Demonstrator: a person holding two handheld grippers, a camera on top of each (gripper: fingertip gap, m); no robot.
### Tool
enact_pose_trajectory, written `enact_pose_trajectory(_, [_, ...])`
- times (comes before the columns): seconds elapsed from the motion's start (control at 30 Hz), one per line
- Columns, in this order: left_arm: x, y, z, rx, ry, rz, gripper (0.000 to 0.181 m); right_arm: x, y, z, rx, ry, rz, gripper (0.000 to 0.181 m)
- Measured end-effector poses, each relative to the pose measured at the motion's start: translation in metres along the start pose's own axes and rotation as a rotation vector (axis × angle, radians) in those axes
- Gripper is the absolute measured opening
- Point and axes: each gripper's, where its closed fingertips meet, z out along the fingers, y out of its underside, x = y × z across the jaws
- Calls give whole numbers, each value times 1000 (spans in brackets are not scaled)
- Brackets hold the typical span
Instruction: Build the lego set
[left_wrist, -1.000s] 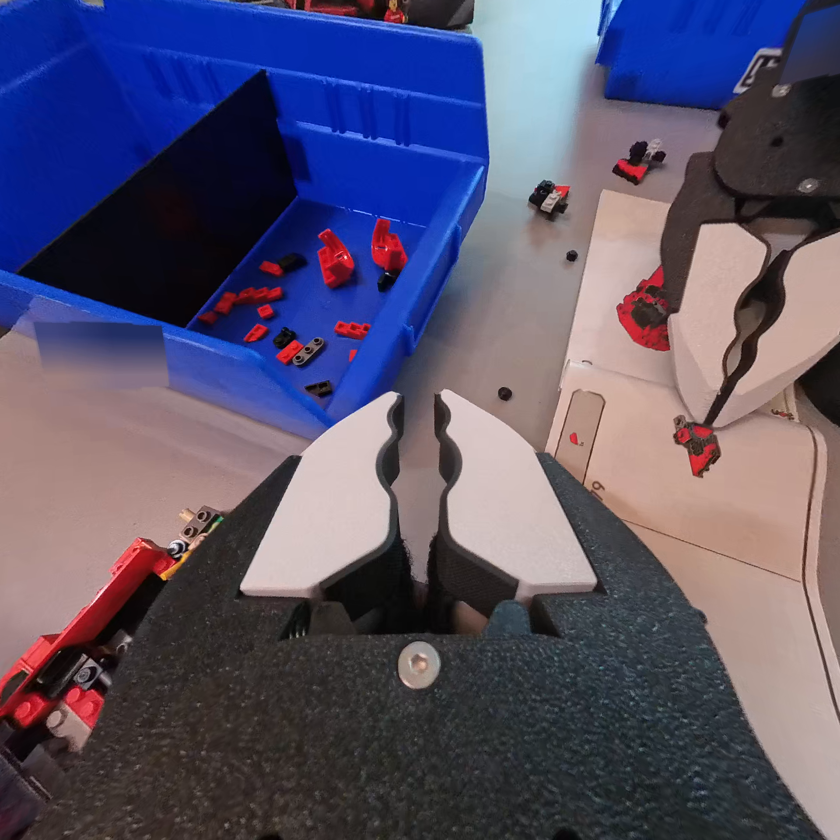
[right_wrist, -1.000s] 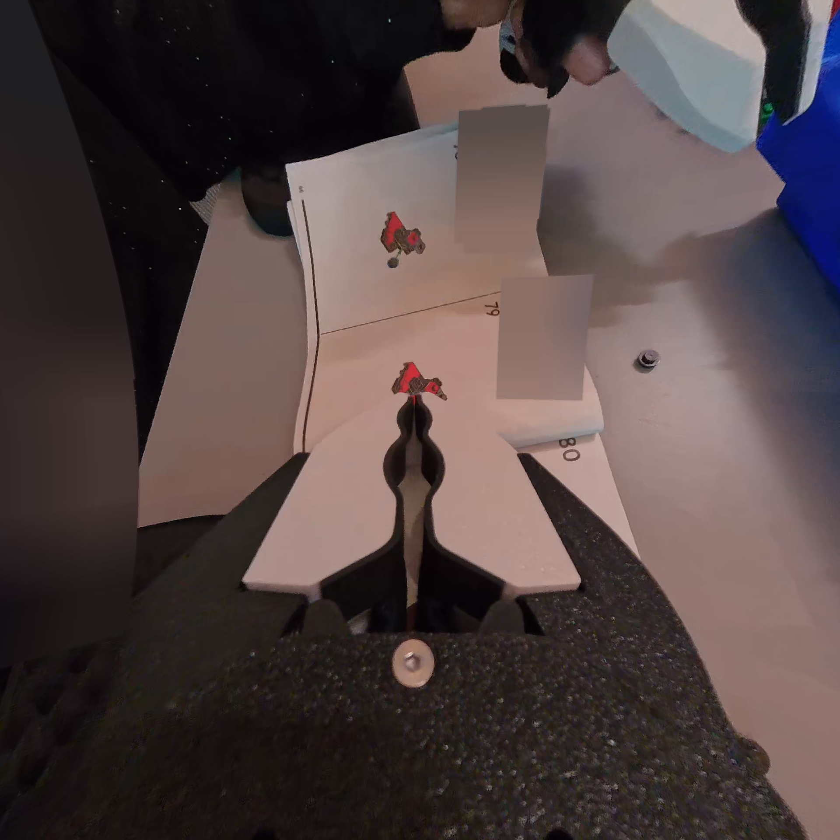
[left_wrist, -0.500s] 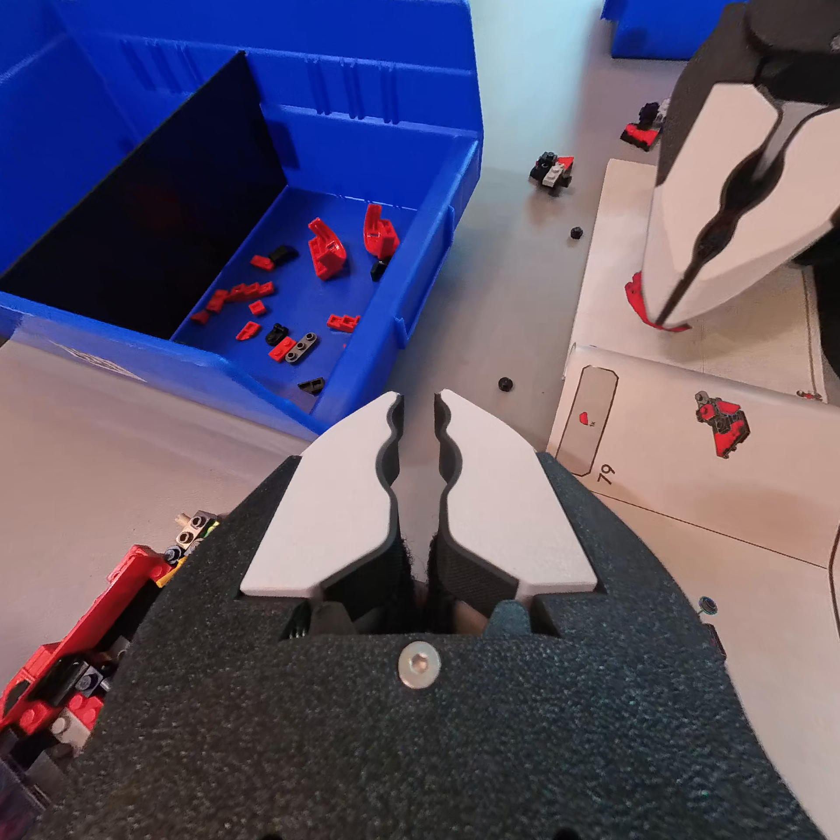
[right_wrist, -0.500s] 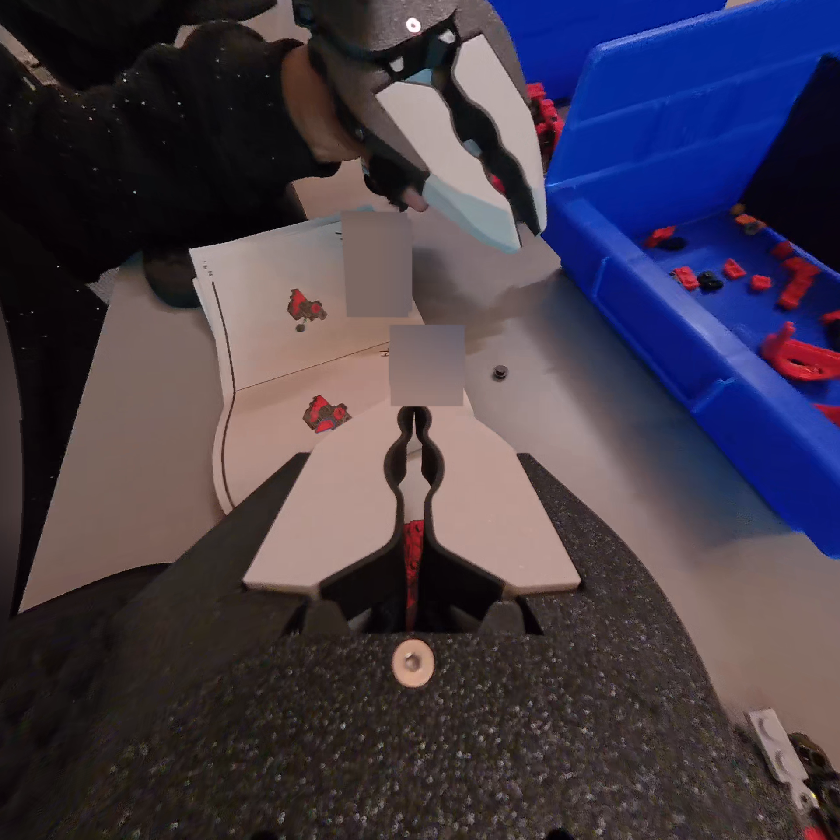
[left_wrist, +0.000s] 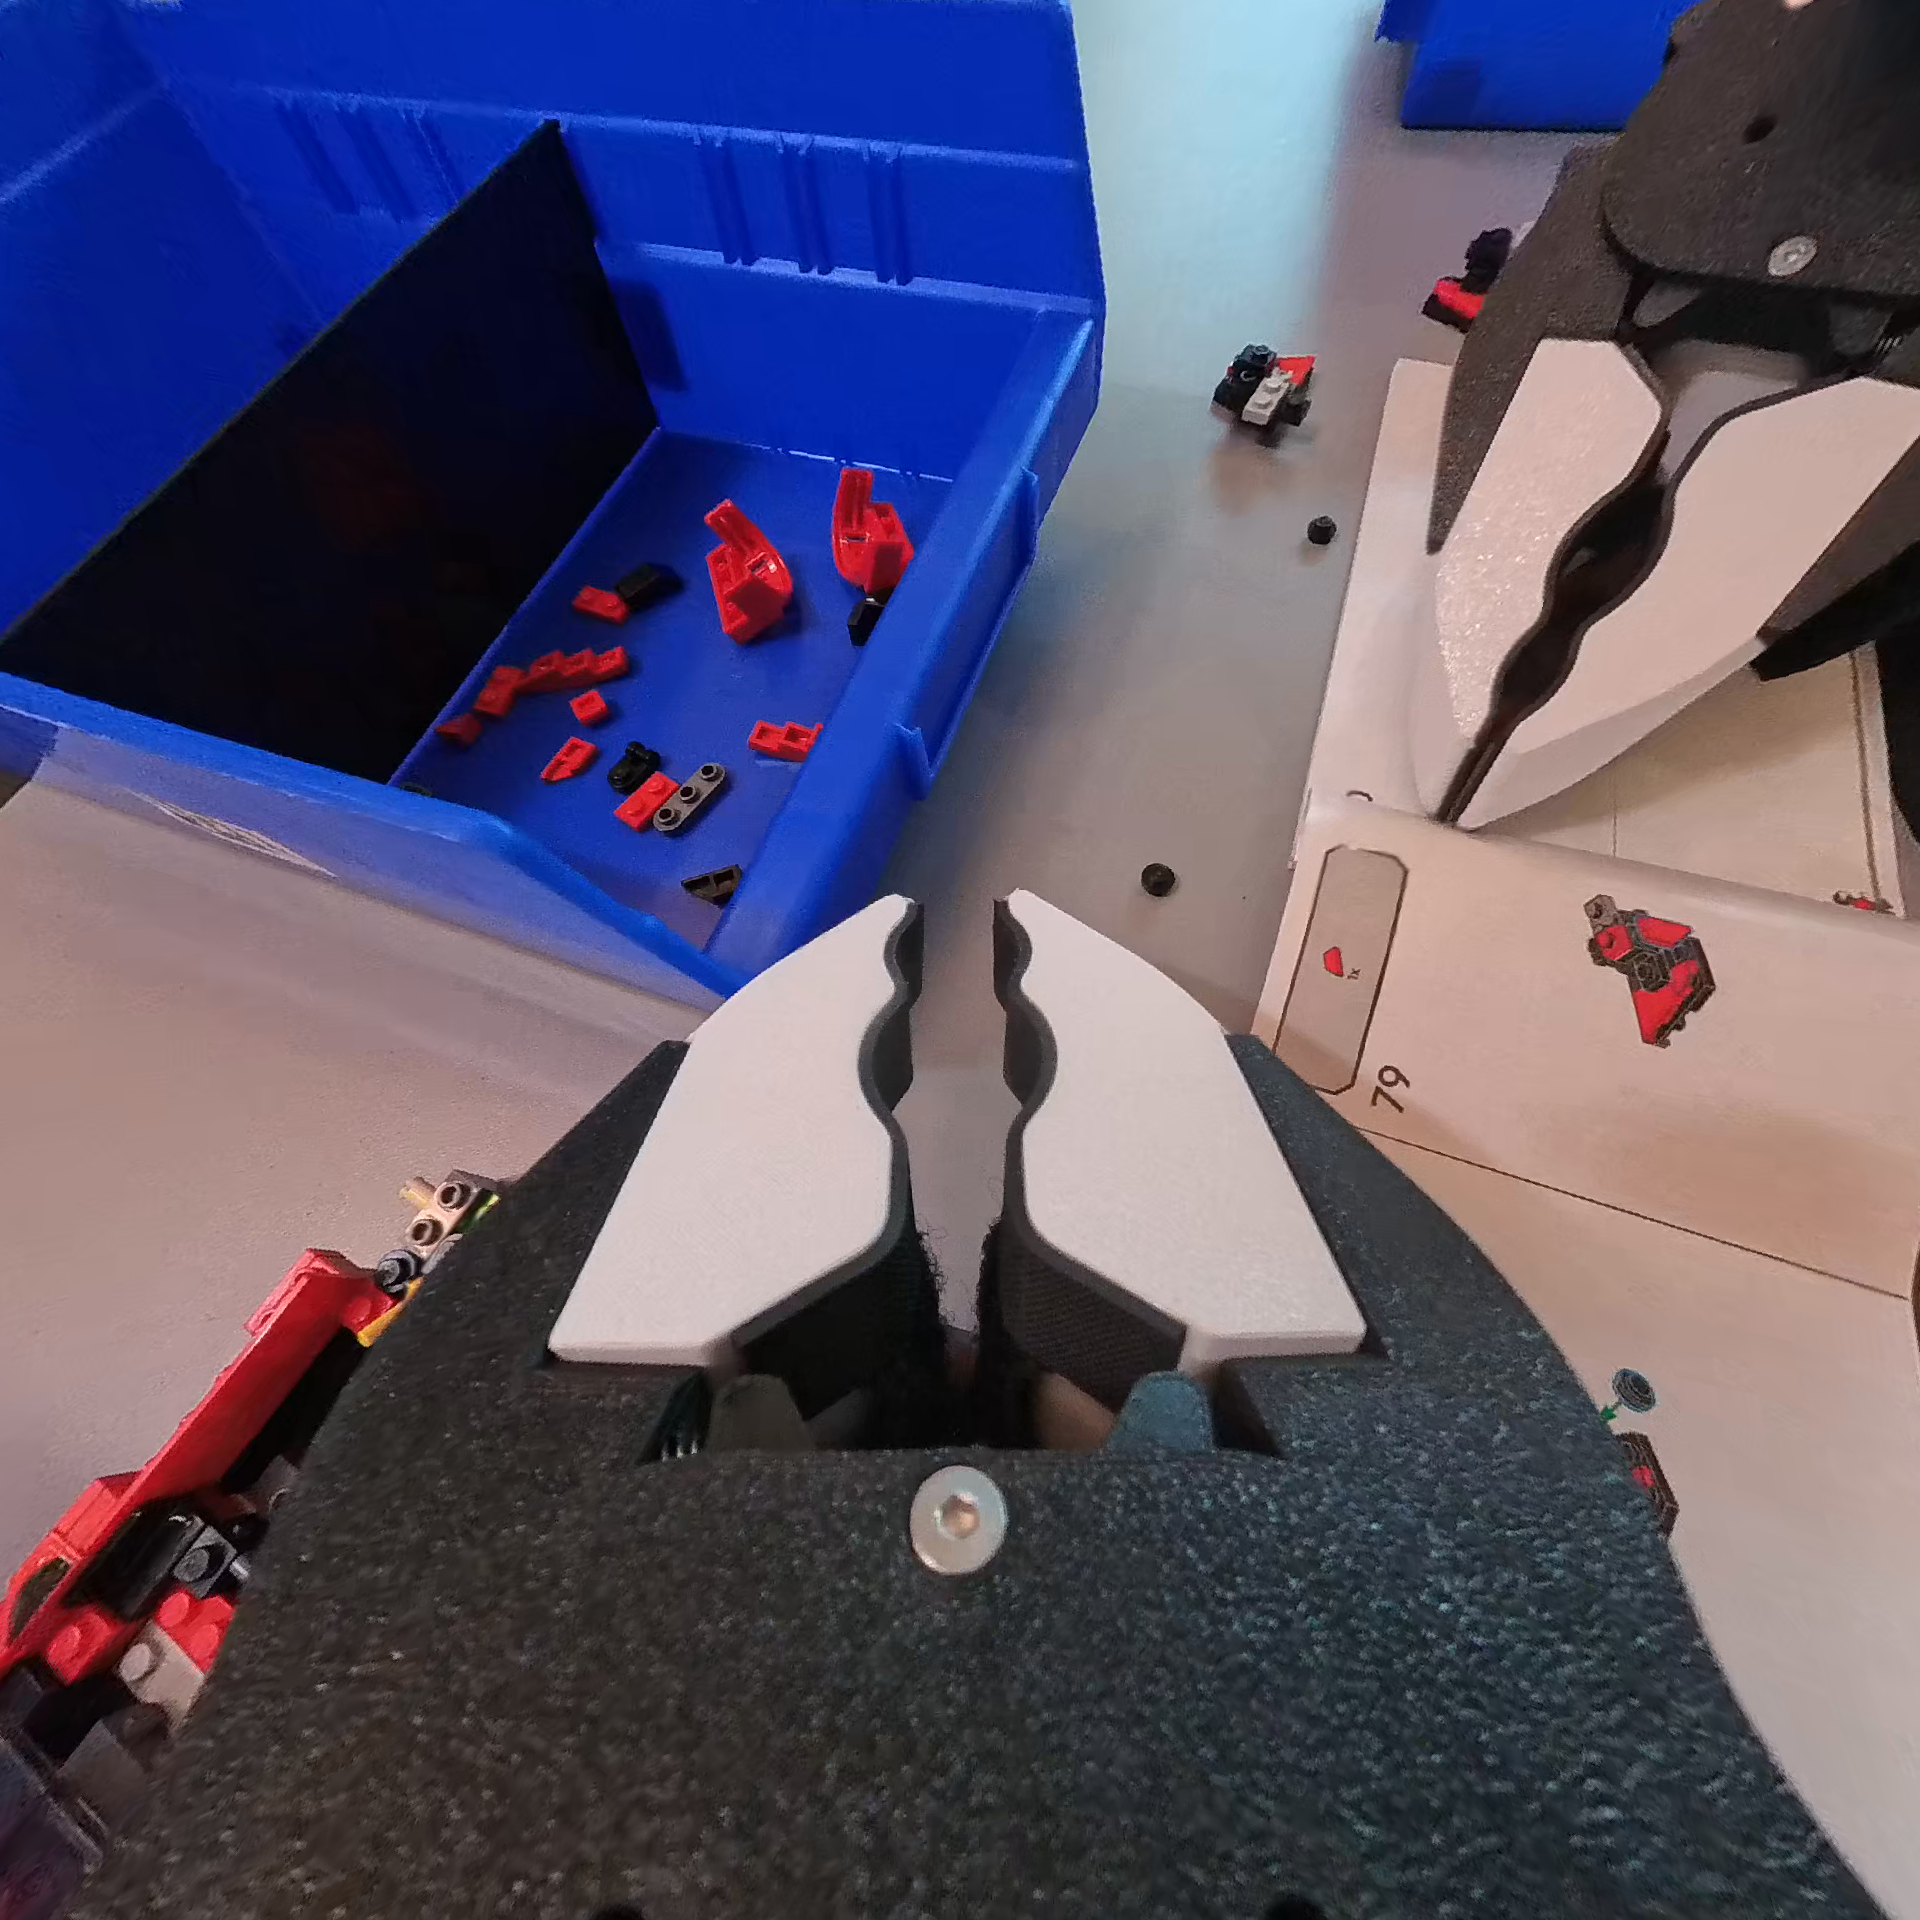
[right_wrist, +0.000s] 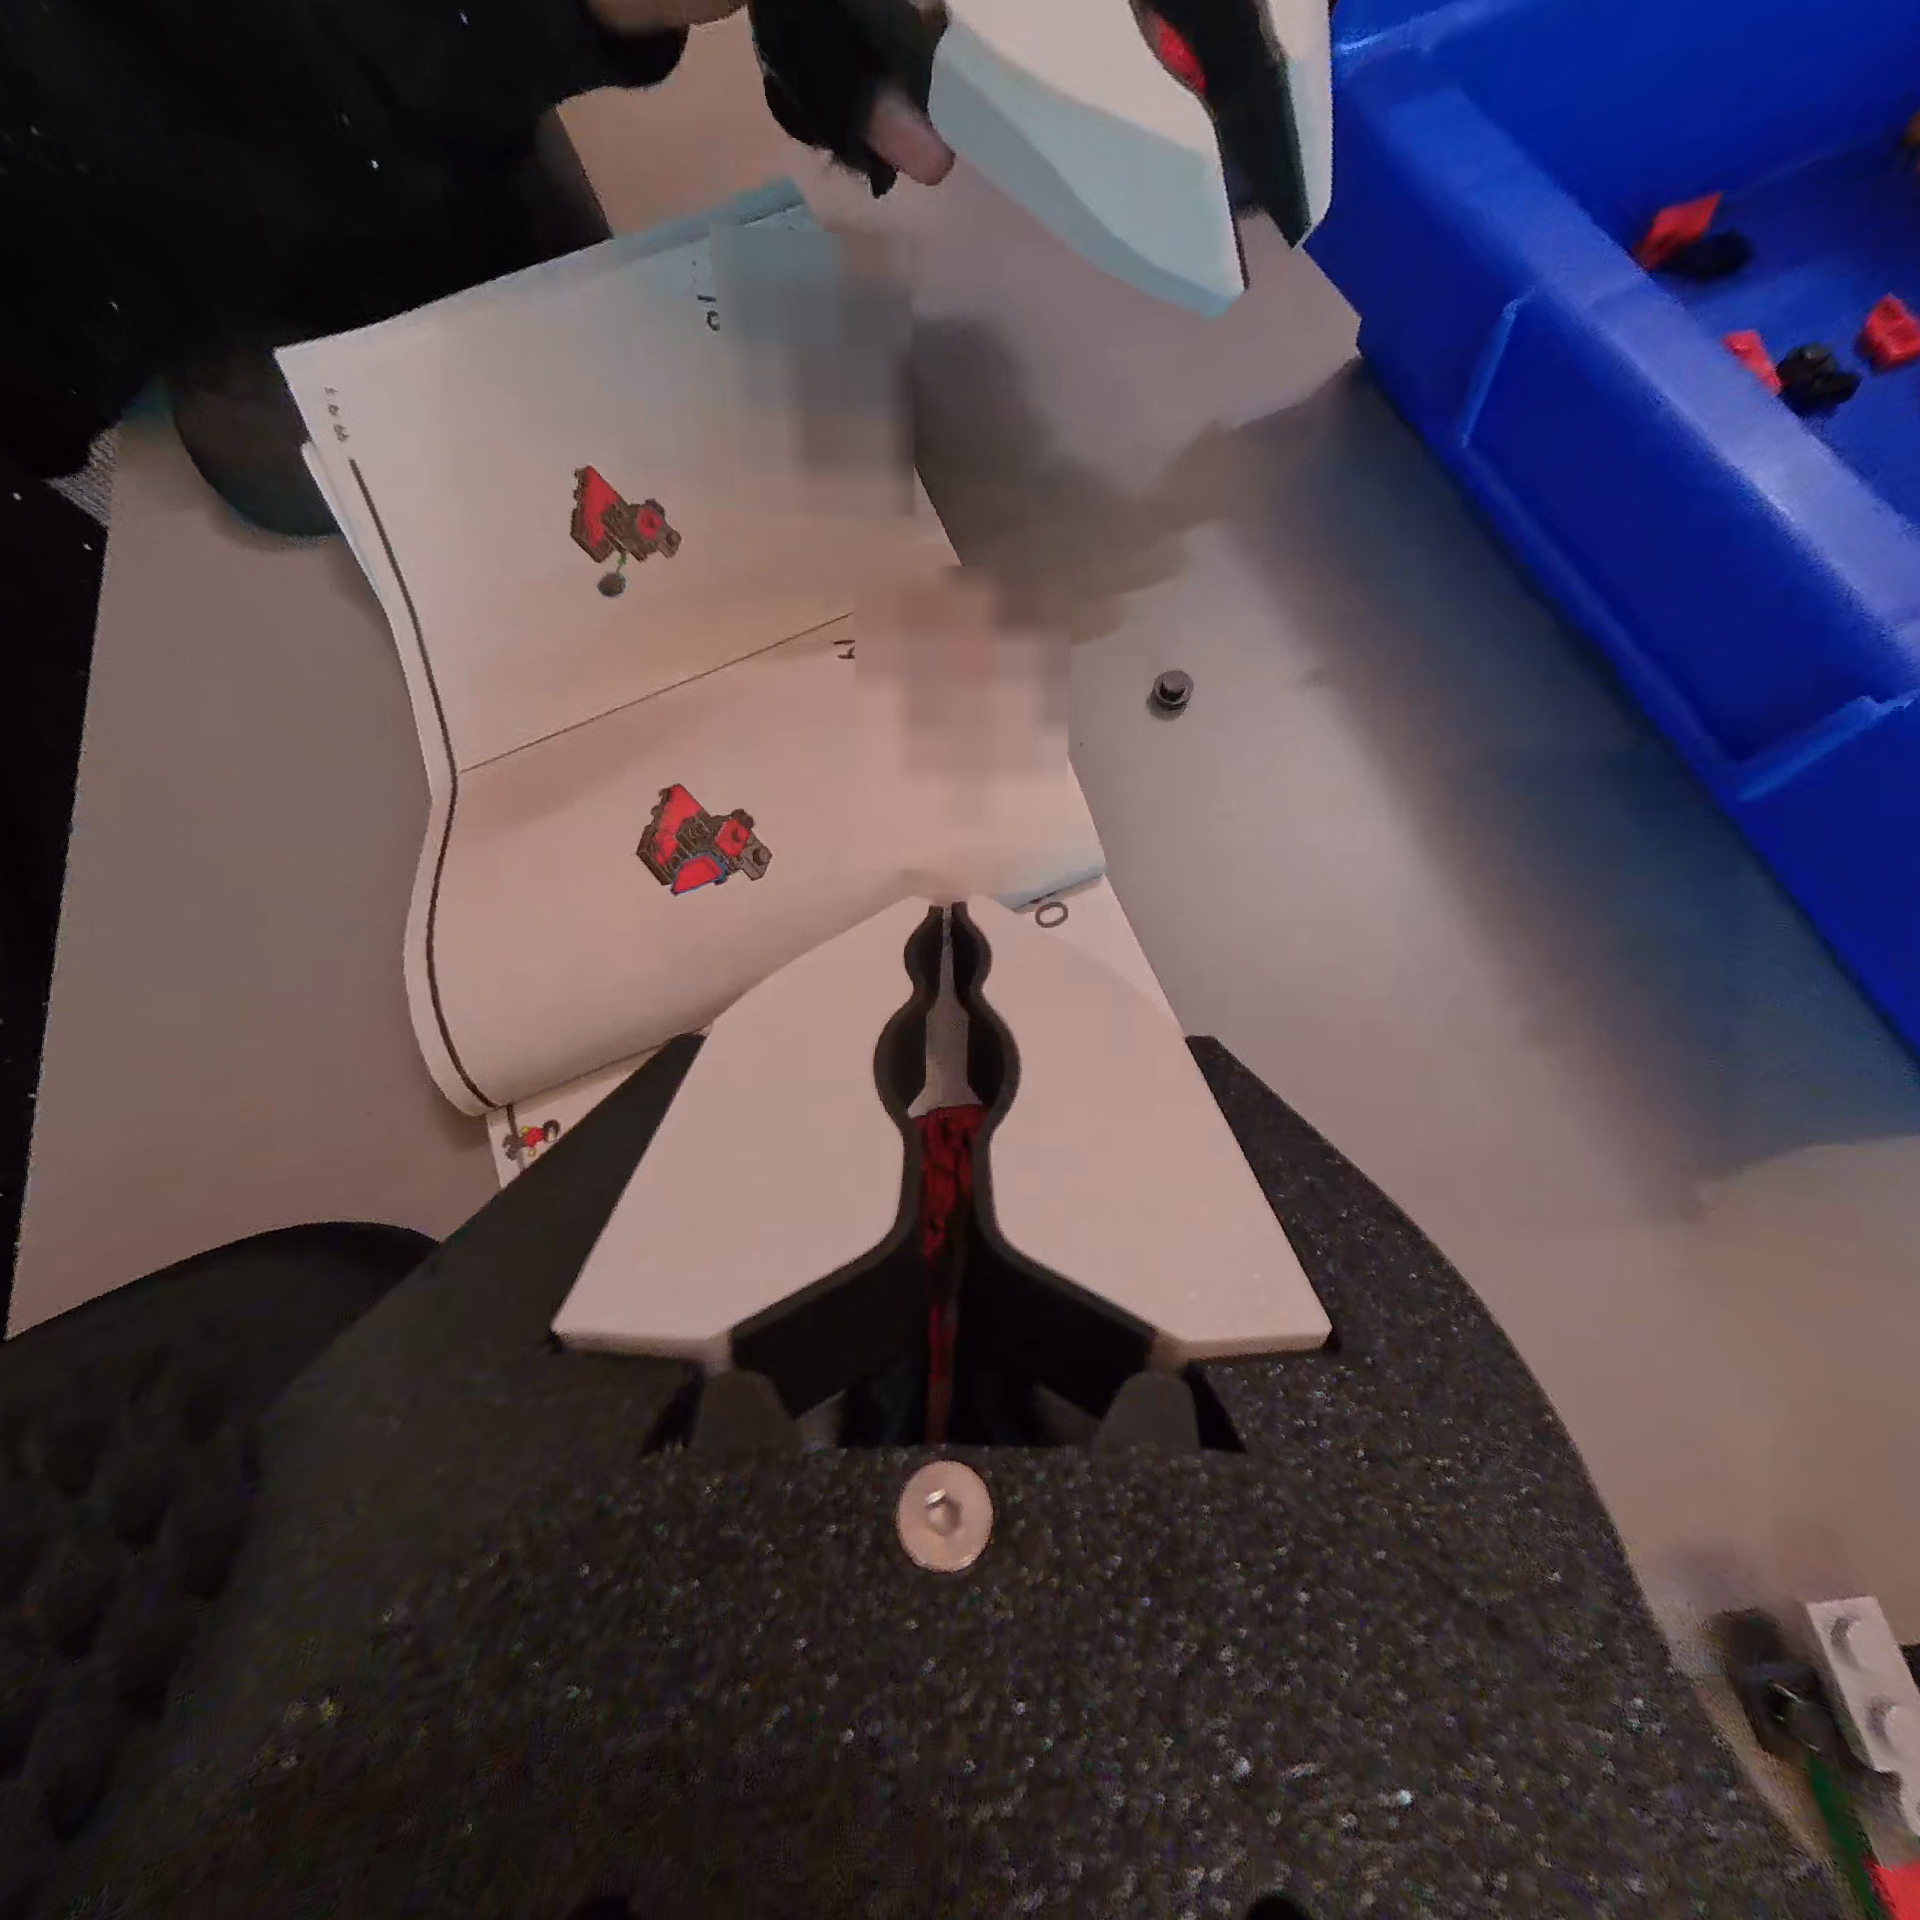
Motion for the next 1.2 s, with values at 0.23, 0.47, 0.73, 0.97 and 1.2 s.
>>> enact_pose_trajectory(0.23, [-9,-9,-6,61,-50,-11,12,21,-37,-29,270,117,70,10])
enact_pose_trajectory(0.47, [-26,-36,-27,285,-84,-149,16,100,-52,-158,835,604,382,44])
enact_pose_trajectory(0.73, [-13,-49,-31,355,-21,-83,26,74,-10,-154,224,405,261,49])
enact_pose_trajectory(0.97, [4,-54,-33,375,55,0,26,99,50,-123,-336,377,-98,30])
enact_pose_trajectory(1.2, [11,-51,-29,349,93,15,26,117,66,-108,-405,229,-21,40])
